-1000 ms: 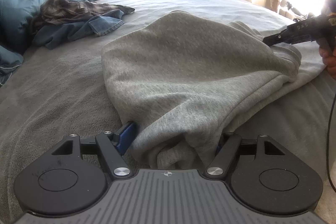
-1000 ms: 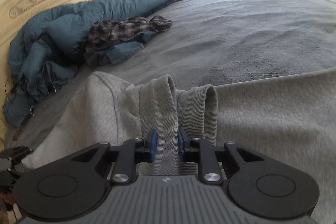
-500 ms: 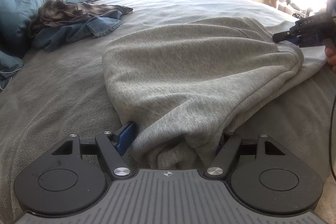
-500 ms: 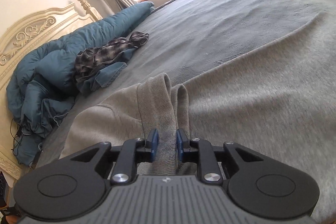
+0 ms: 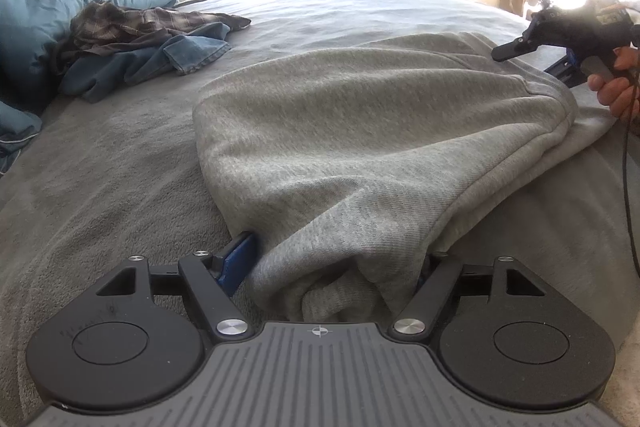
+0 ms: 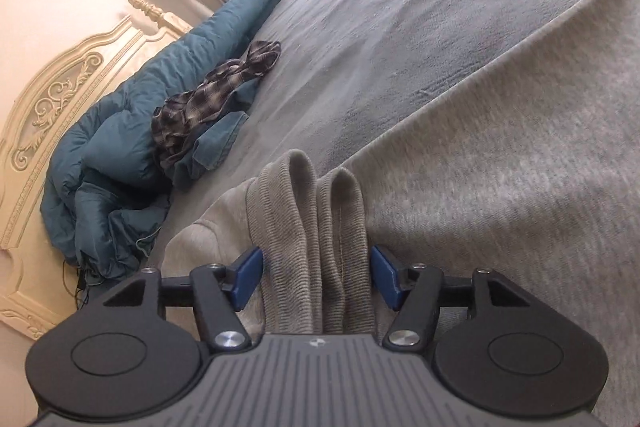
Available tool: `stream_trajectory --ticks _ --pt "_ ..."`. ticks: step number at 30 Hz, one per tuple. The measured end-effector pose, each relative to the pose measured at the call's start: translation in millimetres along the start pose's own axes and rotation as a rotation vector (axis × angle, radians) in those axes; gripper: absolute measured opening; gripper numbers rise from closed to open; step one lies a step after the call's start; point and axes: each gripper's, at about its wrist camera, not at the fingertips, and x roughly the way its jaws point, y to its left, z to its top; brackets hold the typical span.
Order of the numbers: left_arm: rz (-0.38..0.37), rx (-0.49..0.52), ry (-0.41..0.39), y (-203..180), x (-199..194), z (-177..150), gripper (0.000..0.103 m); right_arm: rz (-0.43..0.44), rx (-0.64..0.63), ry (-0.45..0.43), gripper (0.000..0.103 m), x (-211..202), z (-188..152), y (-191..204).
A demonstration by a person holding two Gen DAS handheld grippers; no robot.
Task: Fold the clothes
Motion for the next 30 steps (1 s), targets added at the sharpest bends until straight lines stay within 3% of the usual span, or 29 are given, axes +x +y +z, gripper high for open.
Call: stream_trajectory --ticks 8,15,18,30 --pt "-0.004 -0.006 -0.008 1.1 0.4 -1.9 0.075 0.044 0.015 0.077 0.067 1.1 -2.2 -1.5" --pt "0.018 0.000 -0.012 -4.9 -0.8 -0.7 0.075 -0.074 -0.059 0.000 0.027 5.3 -9.8 27.2" --pt "0.034 0.014 -0.013 -9.0 -2.3 0.9 0.075 -0.101 -0.113 -0.055 0.022 -8.2 -11.5 45.7" --pt "0.090 0.176 -0.024 -41.6 -4.6 14.5 0.076 -0.222 -0.235 -0.109 0.021 -51.7 4.5 79.6"
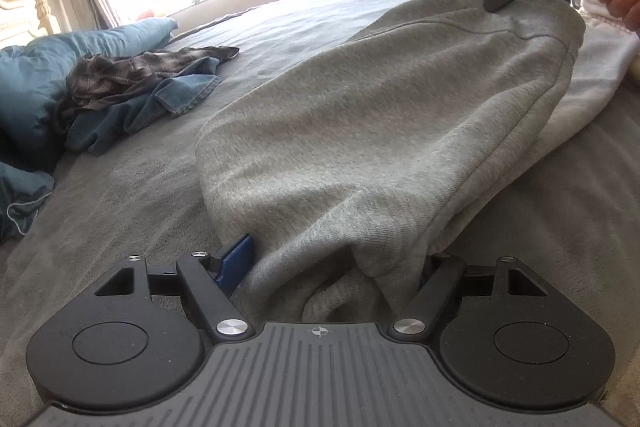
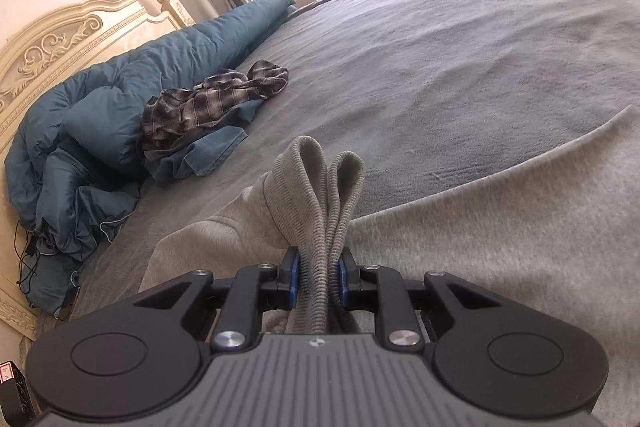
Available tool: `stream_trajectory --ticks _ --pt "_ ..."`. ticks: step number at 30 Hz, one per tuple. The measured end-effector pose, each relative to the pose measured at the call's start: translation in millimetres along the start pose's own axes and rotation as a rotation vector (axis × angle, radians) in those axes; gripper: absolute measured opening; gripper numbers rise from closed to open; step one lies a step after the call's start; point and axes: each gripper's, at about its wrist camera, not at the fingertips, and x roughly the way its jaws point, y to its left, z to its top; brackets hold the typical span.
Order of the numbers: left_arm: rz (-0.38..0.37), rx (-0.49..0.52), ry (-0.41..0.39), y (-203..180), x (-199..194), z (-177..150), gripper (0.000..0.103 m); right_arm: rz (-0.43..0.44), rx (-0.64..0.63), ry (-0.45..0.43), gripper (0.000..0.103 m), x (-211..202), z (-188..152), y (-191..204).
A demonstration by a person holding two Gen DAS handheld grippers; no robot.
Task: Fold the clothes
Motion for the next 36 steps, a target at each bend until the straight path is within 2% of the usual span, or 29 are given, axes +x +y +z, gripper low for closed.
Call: stream_trajectory --ticks 7,15,22,36 --pt "-0.048 0.071 -0.006 -22.5 1.7 17.6 0.080 -0.091 -0.052 -0.026 0.021 -37.0 15.8 -6.8" --pt "-0.122 0.149 -0.038 -49.8 -6.6 30.5 0.086 -0.213 -0.078 -0.052 0.021 -72.8 35.5 -38.8" --pt "-0.161 0.116 -0.020 -49.1 -4.1 37.3 0.087 -0.304 -0.078 -0.060 0.021 -88.8 51.3 -75.4" --pt "-0.164 0.069 0.037 -33.5 11.2 30.4 0.087 -0.335 -0.017 -0.015 0.023 -68.7 43.8 -146.8"
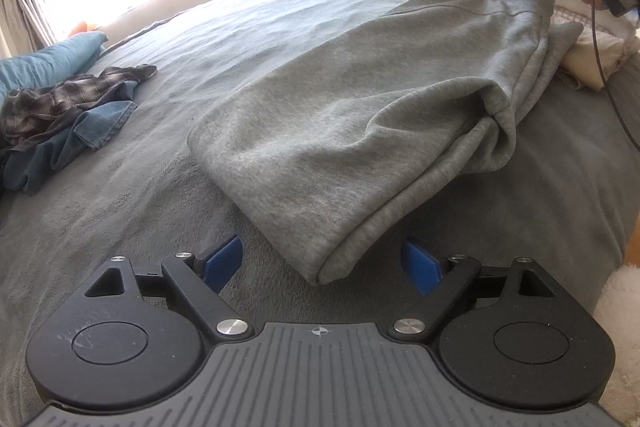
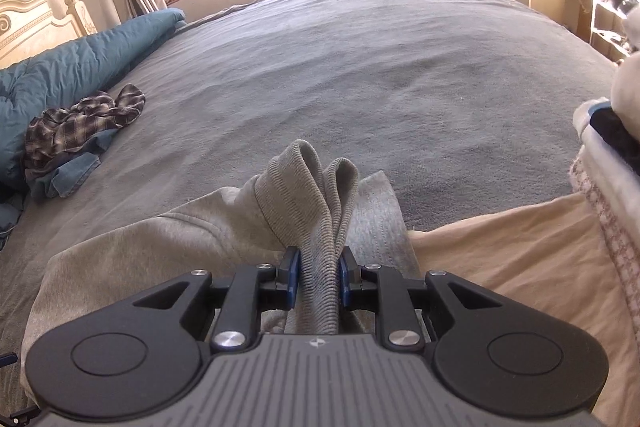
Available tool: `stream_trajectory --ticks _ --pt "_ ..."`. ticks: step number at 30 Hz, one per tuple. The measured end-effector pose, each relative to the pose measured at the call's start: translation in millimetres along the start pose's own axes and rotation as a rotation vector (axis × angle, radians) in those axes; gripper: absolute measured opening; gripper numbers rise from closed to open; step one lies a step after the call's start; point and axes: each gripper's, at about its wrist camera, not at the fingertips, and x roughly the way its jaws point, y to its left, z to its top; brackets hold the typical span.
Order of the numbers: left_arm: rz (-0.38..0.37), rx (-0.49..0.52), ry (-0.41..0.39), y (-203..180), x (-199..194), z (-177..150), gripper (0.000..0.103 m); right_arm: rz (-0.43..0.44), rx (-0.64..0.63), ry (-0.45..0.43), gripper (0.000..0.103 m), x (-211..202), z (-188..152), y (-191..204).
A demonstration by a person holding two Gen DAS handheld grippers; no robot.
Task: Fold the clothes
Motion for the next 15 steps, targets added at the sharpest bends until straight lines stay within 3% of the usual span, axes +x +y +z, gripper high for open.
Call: stream_trajectory --ticks 4,7,9,10,13,15 --pt "0.000 -0.015 0.004 4.0 -2.2 -3.2 0.087 -0.012 0.020 -0.019 0.027 10.8 -11.4 -13.8" --pt "-0.007 -0.039 0.013 8.5 -3.7 -7.1 0.087 -0.021 0.073 -0.052 0.037 7.1 -15.0 -26.1" --pt "-0.019 -0.069 0.018 13.3 -4.0 -9.3 0.087 -0.027 0.138 -0.081 0.055 0.3 -17.3 -37.2" --pt "-0.028 -0.088 0.021 16.6 -3.9 -10.5 0.087 -0.017 0.183 -0.099 0.057 -5.5 -18.7 -44.4" --pt "-0.059 -0.170 0.035 29.2 -3.7 -13.5 0.087 -0.097 0.240 -0.223 0.056 -38.6 -28.2 -46.4" --pt "-0.084 -0.233 0.037 38.9 -5.8 -16.2 0.087 -0.102 0.259 -0.316 0.056 -65.5 -39.5 -43.1"
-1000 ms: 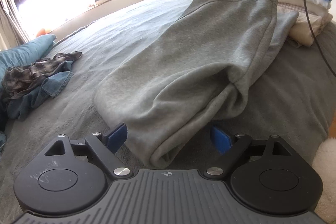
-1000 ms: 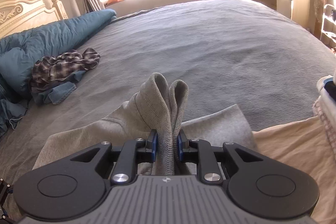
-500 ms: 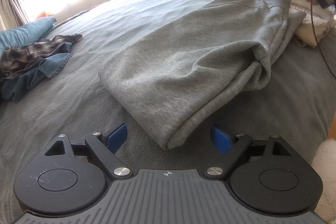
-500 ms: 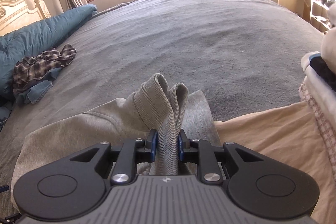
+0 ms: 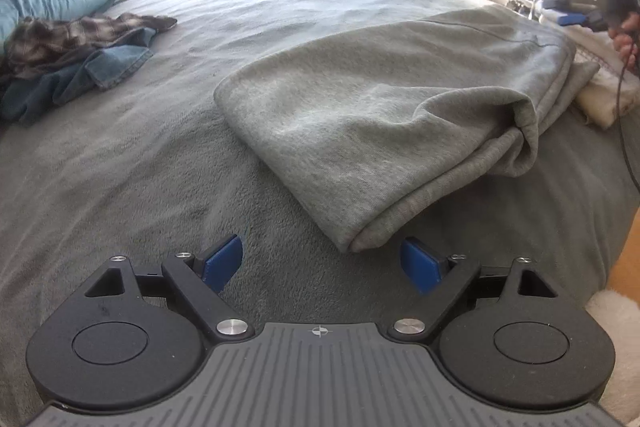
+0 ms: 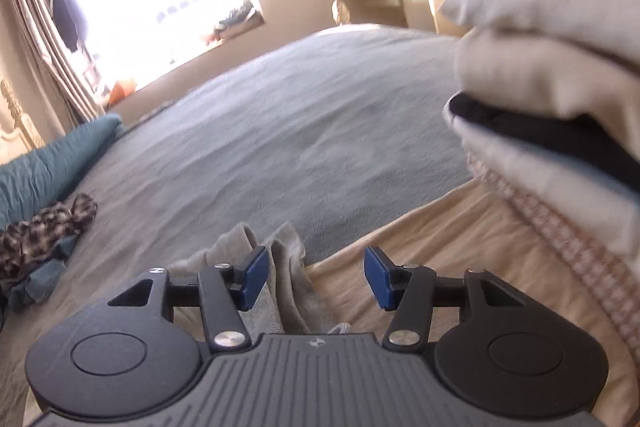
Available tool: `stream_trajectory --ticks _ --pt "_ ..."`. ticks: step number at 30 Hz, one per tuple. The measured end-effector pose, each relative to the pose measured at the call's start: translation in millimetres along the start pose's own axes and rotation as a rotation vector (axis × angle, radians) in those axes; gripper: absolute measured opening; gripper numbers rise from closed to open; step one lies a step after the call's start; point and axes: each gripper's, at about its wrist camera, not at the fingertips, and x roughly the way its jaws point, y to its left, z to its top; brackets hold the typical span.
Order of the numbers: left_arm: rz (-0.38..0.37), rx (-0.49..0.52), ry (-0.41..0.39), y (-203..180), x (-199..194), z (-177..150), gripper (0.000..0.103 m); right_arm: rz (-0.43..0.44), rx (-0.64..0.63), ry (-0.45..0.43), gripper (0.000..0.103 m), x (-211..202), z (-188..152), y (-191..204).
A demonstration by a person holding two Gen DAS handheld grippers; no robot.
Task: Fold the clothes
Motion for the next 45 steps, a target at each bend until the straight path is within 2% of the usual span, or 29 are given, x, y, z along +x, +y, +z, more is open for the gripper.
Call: stream_trajectory --ticks 4,7,10,13,15,18,21,24,27,29,32,34,37,39,40,44,45 --pt "-0.058 -0.130 -0.026 24.9 -10.8 -1.6 0.087 0.115 -0.001 -0.107 0.058 -60.1 -23.1 20.4" --pt "-0.108 -0.261 -0.041 51.8 -14.6 0.4 0.087 0.256 -0.146 -0.134 0.058 -99.3 -62.6 70.1" --pt "-0.177 -0.407 -0.034 80.7 -6.7 6.3 0.087 0.365 -0.414 -0.126 0.062 -122.5 -120.0 137.4" --pt "-0.253 -0.500 -0.007 101.7 13.1 14.9 0.087 0.425 -0.748 -0.102 0.069 -132.4 -190.7 211.0" --pt "-0.289 -0.543 0.019 110.0 29.1 21.2 0.087 0.430 -0.961 -0.081 0.072 -134.5 -239.8 254.6" --pt "-0.346 -0.598 0.048 119.1 55.9 30.9 0.086 0.384 -1.244 -0.134 0.073 -136.8 -302.2 300.5" --pt "-0.379 -0.605 0.039 121.1 72.3 41.3 0.085 0.321 -1.424 -0.185 0.076 -126.1 -342.9 324.8" --pt "-0.407 -0.633 0.036 125.6 88.3 50.0 0.080 0.240 -1.579 -0.220 0.076 -109.1 -371.4 335.5" --pt "-0.428 -0.664 0.034 130.3 99.2 55.5 0.071 0.176 -1.664 -0.273 0.080 -96.5 -386.5 338.7" --pt "-0.441 -0.685 0.035 132.9 105.7 58.1 0.057 0.149 -1.646 -0.285 0.083 -93.6 -382.1 340.1" --pt "-0.474 -0.715 0.046 136.1 114.6 60.2 0.048 0.078 -1.623 -0.314 0.083 -88.8 -377.1 342.7" --pt "-0.491 -0.734 0.051 136.0 119.1 60.0 0.046 0.026 -1.635 -0.335 0.081 -82.6 -375.3 344.3" --pt "-0.505 -0.761 0.049 132.9 124.5 60.8 0.045 0.036 -1.637 -0.307 0.077 -75.4 -372.2 349.5" --pt "-0.502 -0.770 0.044 130.4 126.4 60.1 0.041 0.037 -1.656 -0.318 0.076 -69.9 -374.8 352.7" --pt "-0.498 -0.775 0.042 129.6 127.2 59.4 0.035 0.035 -1.657 -0.318 0.075 -66.6 -376.1 355.1" --pt "-0.504 -0.824 0.046 132.0 130.0 54.4 0.017 0.001 -1.631 -0.324 0.055 -54.9 -371.9 359.7" --pt "-0.506 -0.834 0.044 132.8 129.0 53.5 0.015 -0.023 -1.633 -0.336 0.034 -52.8 -371.9 360.7"
